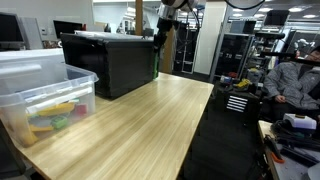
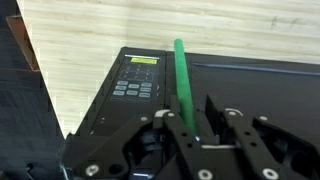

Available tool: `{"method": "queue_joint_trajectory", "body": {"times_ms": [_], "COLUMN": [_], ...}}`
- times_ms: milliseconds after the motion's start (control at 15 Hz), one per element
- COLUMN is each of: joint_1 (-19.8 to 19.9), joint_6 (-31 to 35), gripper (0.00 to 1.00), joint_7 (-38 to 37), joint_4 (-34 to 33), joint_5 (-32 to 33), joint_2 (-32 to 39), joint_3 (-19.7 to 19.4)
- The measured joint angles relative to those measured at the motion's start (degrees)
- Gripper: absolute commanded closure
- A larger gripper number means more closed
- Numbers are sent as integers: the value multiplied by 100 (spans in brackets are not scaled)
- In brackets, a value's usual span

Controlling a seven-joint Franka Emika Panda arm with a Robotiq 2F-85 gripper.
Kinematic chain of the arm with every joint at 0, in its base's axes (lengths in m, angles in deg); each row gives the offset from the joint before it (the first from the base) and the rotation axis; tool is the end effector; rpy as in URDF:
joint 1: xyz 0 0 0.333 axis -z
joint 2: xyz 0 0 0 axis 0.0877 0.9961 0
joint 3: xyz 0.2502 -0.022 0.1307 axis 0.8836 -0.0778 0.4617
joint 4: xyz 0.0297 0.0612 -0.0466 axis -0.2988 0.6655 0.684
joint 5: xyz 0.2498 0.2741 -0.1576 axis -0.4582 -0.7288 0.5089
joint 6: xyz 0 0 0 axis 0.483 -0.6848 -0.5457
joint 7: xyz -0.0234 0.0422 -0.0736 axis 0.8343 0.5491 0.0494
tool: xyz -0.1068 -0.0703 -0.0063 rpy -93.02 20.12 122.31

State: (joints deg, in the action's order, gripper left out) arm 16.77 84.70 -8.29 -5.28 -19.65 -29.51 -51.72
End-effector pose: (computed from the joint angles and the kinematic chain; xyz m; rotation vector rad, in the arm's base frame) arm 0.6823 -0.2809 0.3577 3.0841 0.0703 0.4062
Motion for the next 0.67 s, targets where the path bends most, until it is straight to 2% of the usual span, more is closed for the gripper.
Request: {"method": "queue_joint_trajectory", "body": {"times_ms": [667], "joint_1": [60], "joint_6": [63], "gripper": [92], "joint_7": [130], "joint_4": [23], "joint_5": [-6], "joint_2": [-20], "joint_3": [-16]}}
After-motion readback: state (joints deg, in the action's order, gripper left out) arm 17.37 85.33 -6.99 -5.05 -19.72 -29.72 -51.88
